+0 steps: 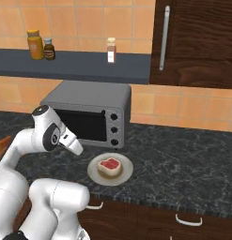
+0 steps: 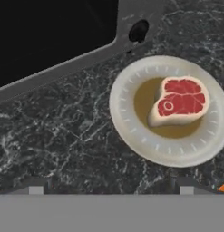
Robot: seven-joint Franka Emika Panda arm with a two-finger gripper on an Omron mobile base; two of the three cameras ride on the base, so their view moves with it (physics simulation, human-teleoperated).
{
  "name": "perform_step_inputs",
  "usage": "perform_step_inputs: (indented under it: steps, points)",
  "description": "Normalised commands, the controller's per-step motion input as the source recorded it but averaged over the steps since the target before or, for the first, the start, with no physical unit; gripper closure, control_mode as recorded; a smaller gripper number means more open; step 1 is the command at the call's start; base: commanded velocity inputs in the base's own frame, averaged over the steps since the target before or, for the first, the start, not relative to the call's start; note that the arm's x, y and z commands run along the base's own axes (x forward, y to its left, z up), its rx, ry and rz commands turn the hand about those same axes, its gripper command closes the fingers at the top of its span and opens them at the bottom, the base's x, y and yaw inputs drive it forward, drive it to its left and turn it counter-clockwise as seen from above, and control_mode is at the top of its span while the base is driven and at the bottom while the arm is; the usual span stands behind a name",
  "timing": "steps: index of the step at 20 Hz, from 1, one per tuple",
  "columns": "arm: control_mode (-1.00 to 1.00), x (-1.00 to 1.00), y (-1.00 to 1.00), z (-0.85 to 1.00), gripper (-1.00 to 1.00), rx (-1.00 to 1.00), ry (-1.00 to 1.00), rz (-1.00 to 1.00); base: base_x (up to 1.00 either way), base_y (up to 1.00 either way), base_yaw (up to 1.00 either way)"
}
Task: Pick up the knife from the drawer and place it on the cutting board. Then place the meat from the plate to the cutting board.
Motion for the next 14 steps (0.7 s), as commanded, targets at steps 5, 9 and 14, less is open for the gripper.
perform_step_inputs:
  steps: [5, 9, 14]
  points:
    - [-1.0, 0.2, -0.37, -0.04, -1.0, 0.27, 0.28, -0.35, 0.0, 0.0, 0.0]
    - [-1.0, 0.03, -0.26, -0.08, -1.0, 0.21, 0.2, -0.39, 0.0, 0.0, 0.0]
    - [-1.0, 0.0, -0.28, -0.21, -1.0, 0.11, 0.18, -0.39, 0.0, 0.0, 0.0]
